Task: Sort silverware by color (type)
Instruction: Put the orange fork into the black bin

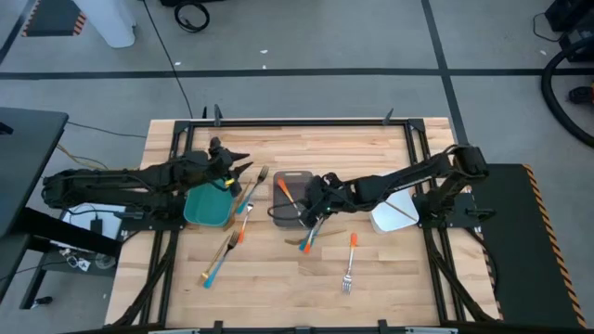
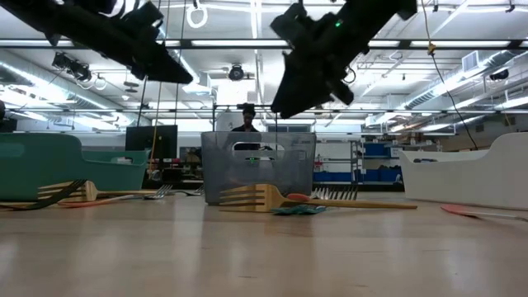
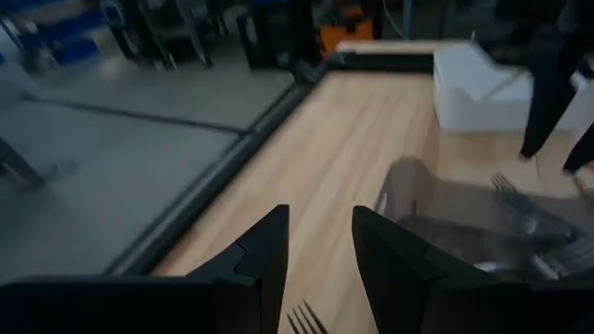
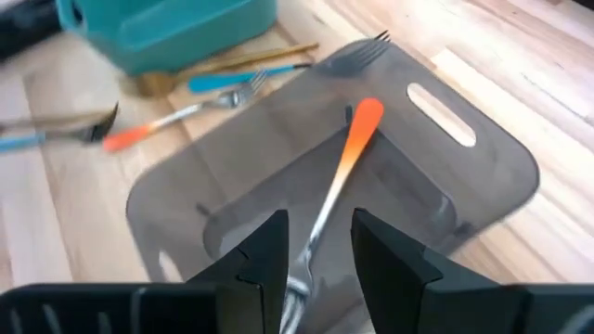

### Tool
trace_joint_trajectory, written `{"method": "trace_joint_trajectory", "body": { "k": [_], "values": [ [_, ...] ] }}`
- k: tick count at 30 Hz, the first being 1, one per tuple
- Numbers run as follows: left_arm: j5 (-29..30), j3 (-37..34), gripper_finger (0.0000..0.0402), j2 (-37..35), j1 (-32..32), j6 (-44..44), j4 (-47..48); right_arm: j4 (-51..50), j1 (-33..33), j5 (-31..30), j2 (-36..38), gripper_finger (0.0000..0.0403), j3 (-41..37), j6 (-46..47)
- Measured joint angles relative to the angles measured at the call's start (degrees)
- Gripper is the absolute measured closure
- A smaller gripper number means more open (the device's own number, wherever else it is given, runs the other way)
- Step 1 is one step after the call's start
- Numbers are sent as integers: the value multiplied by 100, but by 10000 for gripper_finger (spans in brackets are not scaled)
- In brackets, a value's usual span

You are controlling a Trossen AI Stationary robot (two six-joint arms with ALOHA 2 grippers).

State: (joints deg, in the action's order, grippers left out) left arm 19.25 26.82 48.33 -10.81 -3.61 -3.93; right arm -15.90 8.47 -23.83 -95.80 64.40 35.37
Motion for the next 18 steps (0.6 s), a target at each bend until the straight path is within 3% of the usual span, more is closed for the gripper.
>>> {"method": "trace_joint_trajectory", "body": {
  "k": [14, 18],
  "values": [
    [-14, 35, 271, 925, 0, 1136, 381, -814, 580, -492, 265, 277, -60, -409],
    [-90, 423, 271, 1261, 17, 1545, 1165, -802, 632, -570, 263, 277, -141, -441]
  ]
}}
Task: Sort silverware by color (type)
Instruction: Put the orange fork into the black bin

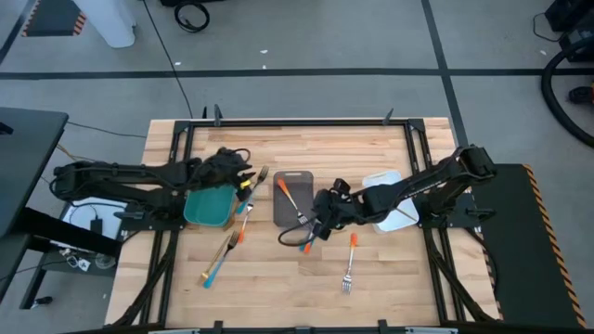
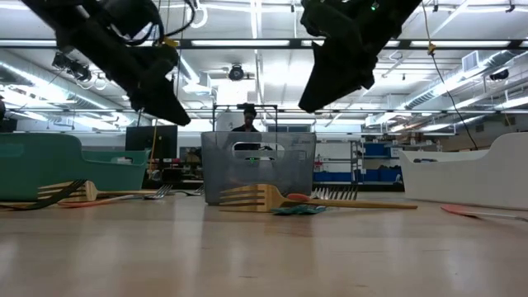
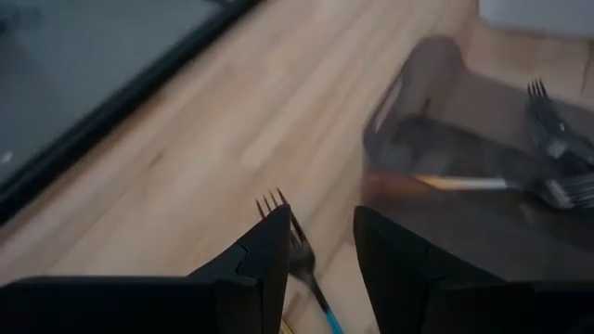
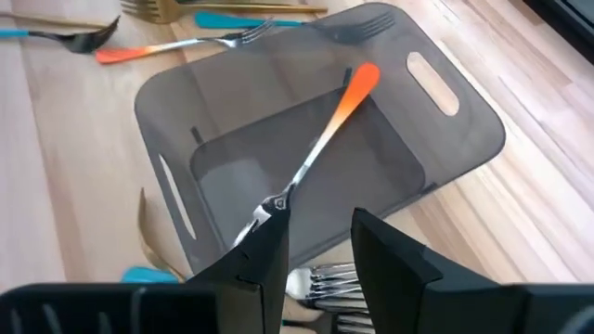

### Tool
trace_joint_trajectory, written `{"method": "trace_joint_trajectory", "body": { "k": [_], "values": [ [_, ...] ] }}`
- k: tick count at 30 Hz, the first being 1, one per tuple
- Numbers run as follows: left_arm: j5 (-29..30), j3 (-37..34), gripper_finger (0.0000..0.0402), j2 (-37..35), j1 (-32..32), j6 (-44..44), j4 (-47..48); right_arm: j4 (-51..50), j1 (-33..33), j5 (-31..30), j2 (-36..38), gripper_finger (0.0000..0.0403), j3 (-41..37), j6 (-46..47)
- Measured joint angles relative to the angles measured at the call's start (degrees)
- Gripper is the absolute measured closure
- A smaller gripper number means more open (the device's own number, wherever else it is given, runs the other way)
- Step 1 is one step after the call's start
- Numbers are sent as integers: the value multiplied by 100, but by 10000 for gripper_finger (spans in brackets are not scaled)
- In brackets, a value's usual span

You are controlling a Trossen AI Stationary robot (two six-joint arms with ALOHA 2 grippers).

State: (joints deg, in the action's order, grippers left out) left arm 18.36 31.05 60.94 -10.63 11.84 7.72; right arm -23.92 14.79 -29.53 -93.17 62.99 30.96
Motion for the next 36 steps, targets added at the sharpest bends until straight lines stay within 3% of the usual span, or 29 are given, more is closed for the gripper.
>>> {"method": "trace_joint_trajectory", "body": {
  "k": [15, 20, 36],
  "values": [
    [-1208, 1093, 271, 1572, 36, 402, 1408, 382, 377, -882, -4, 277, -401, 129],
    [-1223, 1259, 271, 1610, 337, 643, 1876, 371, 549, -1288, -4, 277, -443, 160],
    [-1347, 1586, 271, 1608, 1579, 1965, 2544, 889, 600, -1454, -7, 280, -1031, -11]
  ]
}}
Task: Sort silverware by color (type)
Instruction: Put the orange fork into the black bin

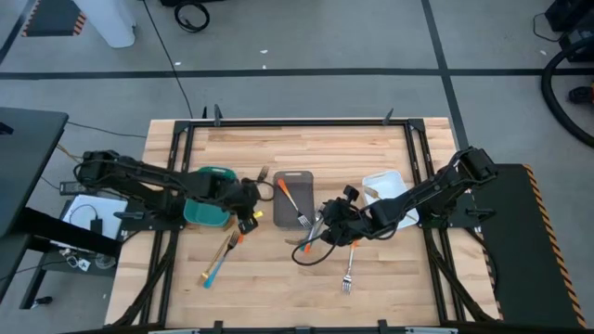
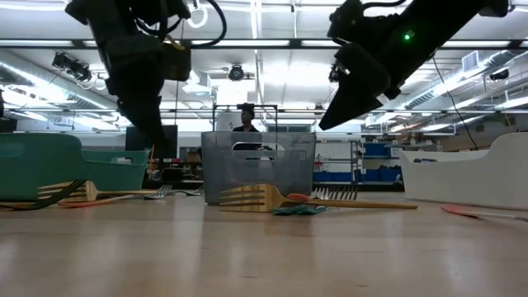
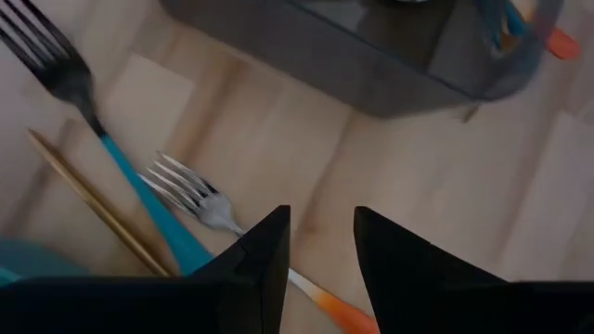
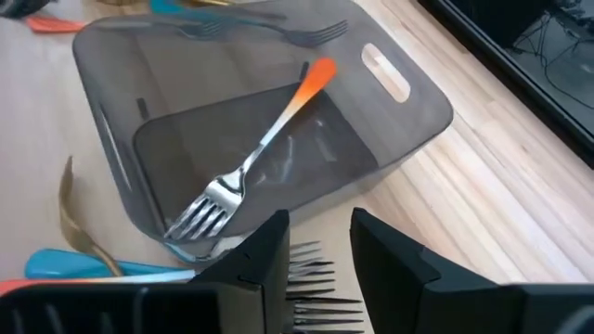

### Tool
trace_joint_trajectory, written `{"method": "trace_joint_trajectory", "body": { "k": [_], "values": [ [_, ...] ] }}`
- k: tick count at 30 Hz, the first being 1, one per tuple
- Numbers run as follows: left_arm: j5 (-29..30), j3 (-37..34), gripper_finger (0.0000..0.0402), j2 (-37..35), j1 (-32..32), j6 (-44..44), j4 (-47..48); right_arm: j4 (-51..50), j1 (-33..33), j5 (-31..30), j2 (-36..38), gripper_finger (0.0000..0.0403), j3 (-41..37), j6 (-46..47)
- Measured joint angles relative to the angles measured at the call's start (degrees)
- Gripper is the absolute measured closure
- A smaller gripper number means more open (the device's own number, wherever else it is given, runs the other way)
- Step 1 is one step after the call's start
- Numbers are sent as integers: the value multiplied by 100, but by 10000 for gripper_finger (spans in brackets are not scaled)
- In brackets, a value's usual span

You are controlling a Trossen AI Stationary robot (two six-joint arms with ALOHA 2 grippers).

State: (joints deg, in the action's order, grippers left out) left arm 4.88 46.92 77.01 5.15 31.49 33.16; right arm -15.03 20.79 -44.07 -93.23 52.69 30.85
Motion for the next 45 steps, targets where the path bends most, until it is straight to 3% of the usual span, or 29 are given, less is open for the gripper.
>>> {"method": "trace_joint_trajectory", "body": {
  "k": [10, 16, 23, 34, 45],
  "values": [
    [67, 16, 271, 640, 386, 937, 48, 8, 103, -26, 1, 284, 2, -105],
    [499, 517, 272, 1271, 467, 1178, 460, 20, 191, -170, 0, 285, 2, -107],
    [538, 872, 285, 1960, 510, 1204, 966, 97, 217, -173, 0, 286, 2, -107],
    [332, 879, 285, 2044, 218, 1446, 1392, 154, 281, -177, 0, 289, 2, -107],
    [81, 682, 286, 2037, -174, 1332, 1034, 234, 391, -210, 0, 289, 2, -150]
  ]
}}
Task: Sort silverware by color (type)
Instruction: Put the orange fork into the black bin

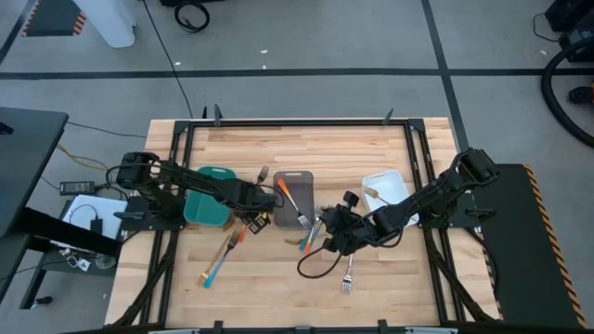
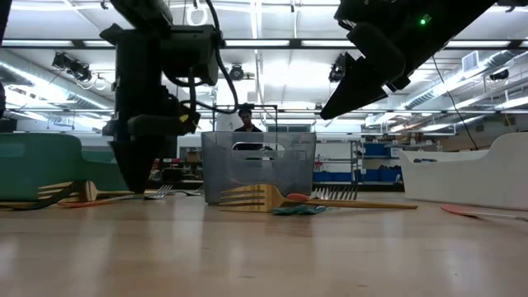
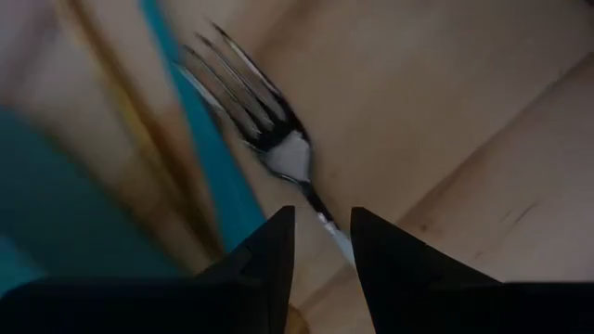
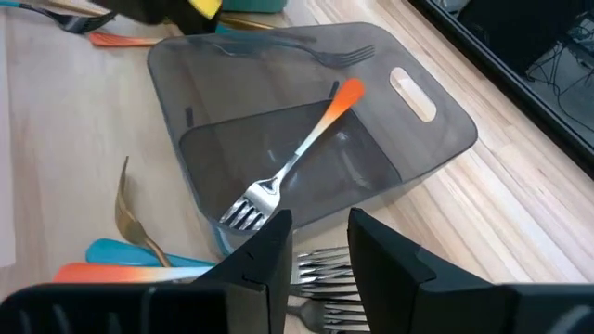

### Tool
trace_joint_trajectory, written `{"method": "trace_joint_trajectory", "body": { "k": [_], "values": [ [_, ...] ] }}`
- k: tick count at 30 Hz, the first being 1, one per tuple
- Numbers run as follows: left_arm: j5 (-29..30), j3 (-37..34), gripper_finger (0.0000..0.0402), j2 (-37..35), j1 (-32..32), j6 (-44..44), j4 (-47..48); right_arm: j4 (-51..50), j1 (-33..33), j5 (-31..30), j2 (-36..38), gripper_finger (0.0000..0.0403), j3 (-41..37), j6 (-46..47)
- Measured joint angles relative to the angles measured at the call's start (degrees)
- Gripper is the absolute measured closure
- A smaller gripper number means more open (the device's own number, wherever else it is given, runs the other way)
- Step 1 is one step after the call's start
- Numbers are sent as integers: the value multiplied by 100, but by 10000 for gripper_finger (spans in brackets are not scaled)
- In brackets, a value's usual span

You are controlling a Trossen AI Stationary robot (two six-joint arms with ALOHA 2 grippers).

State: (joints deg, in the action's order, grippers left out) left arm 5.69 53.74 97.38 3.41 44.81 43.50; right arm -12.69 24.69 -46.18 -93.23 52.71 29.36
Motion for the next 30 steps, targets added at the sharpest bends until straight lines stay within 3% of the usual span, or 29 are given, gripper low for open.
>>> {"method": "trace_joint_trajectory", "body": {
  "k": [6, 12, 21, 30],
  "values": [
    [-439, -295, 286, -37, -150, -43, -505, 43, 80, -81, 0, 289, 0, -101],
    [-392, -299, 300, -54, -144, -90, -487, 69, 80, -91, 0, 289, 0, -106],
    [-84, -304, 387, -42, -47, 130, -522, 90, 78, -91, 0, 289, 0, -106],
    [37, -272, 387, -65, 12, 307, -476, 88, 76, -89, 0, 289, 0, -106]
  ]
}}
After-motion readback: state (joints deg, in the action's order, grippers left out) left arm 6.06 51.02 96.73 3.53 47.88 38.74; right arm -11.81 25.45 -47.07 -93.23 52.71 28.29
